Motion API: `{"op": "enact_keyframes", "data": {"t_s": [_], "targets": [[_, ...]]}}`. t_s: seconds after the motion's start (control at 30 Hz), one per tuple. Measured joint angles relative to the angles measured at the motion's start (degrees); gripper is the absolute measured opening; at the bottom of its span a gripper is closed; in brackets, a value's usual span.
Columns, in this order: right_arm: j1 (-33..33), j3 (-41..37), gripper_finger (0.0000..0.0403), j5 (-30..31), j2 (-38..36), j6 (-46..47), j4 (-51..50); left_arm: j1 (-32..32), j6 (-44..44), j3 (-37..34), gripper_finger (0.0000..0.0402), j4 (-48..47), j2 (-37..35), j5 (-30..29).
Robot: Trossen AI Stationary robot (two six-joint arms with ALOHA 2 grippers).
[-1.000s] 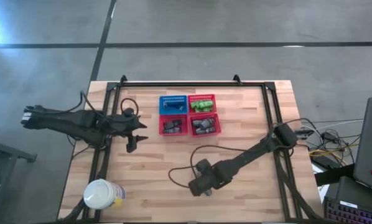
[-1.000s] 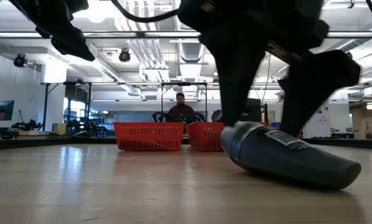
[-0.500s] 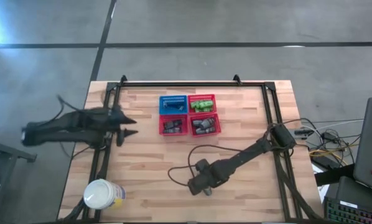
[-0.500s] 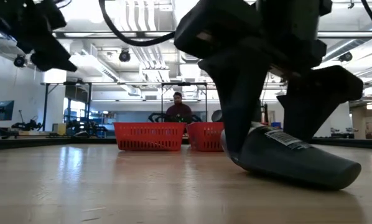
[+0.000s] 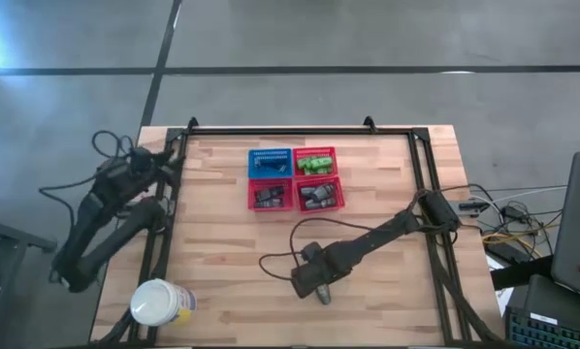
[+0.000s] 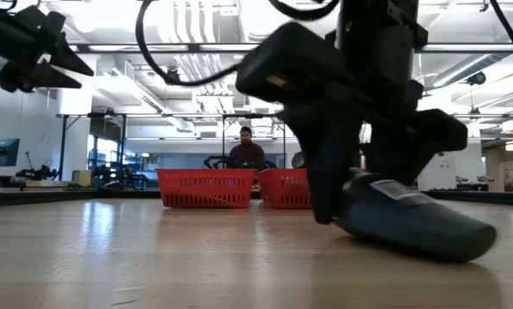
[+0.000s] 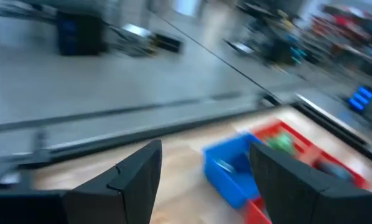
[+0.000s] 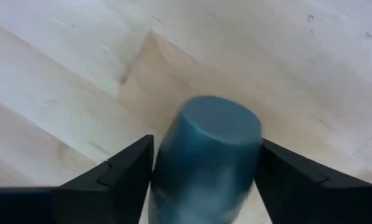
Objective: Pick & Place Travel size toiletries
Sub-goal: Put the deodorant into the bottom right red bin
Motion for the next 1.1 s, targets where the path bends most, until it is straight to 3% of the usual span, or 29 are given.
{"op": "enact_keyframes", "data": {"t_s": [0.2,0.5,0.77,1.1], "targets": [[-1.2,-1.2,0.0212,-3.5,-0.1,-2.0,0.3,11.2,0.0,0.0,0.0245,0.0,-2.7,0.0],[-1.6,-2.7,0.0212,-6.4,-0.4,-2.0,1.6,25.1,0.0,-0.1,0.0245,0.1,-3.9,0.1],[-2.3,-3.1,0.0198,0.8,-5.2,-1.1,-0.6,31.1,-0.1,-7.0,0.0245,2.6,-4.4,0.1],[-10.5,-3.4,0.02,6.9,-14.2,-5.4,-6.3,33.8,0.1,-19.5,0.0245,2.0,-5.0,0.3]]}}
